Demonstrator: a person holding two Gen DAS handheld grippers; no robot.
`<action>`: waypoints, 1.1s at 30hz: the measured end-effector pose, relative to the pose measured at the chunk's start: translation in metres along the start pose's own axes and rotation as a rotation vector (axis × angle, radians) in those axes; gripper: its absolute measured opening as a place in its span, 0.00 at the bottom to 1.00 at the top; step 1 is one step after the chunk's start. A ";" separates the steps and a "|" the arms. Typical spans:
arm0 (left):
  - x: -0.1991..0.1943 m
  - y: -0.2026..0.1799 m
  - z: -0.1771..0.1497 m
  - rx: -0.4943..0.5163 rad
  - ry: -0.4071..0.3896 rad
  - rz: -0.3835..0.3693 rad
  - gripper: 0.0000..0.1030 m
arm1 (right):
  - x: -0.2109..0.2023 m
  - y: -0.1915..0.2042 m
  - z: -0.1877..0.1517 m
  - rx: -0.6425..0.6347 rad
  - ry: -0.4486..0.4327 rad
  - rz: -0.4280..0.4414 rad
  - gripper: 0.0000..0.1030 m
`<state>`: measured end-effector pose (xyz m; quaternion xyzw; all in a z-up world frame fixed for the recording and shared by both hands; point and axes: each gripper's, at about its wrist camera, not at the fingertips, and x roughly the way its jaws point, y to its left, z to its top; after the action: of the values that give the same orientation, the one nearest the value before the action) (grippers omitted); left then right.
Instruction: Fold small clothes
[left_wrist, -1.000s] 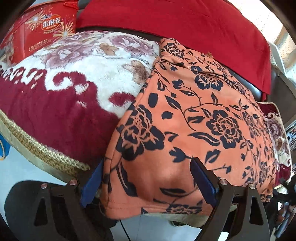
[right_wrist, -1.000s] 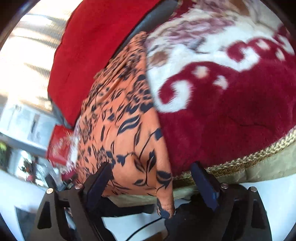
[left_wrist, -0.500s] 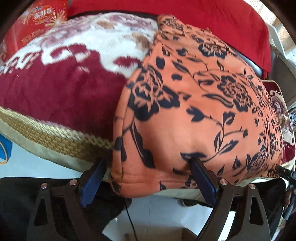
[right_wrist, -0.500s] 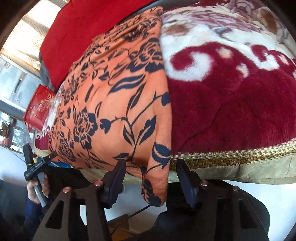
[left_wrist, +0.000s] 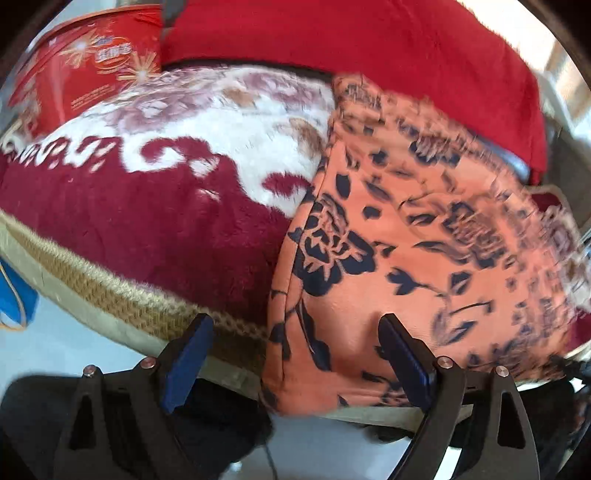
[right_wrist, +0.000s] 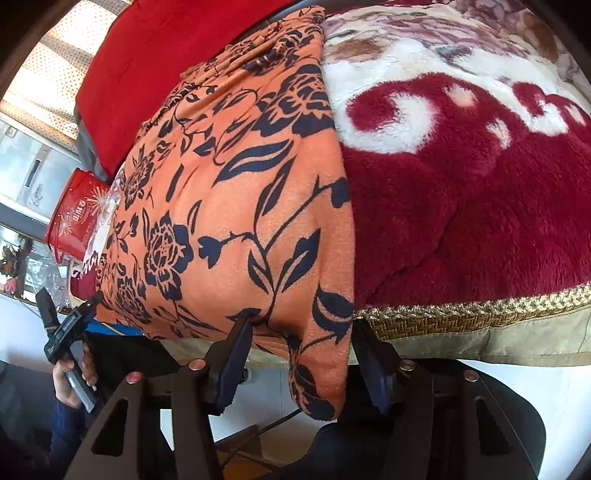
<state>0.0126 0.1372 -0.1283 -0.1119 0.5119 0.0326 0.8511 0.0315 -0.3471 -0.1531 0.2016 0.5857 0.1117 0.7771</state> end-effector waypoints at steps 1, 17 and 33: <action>0.011 -0.001 0.002 0.002 0.040 0.002 0.89 | 0.001 0.001 0.001 -0.001 0.004 -0.005 0.57; -0.020 -0.005 0.011 -0.022 0.026 -0.129 0.14 | -0.027 0.031 0.009 0.005 -0.105 0.163 0.11; -0.069 -0.019 0.039 0.017 -0.126 -0.202 0.07 | -0.046 0.026 0.027 0.096 -0.239 0.299 0.08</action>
<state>0.0166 0.1310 -0.0473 -0.1533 0.4439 -0.0508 0.8814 0.0455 -0.3473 -0.0957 0.3350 0.4575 0.1733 0.8053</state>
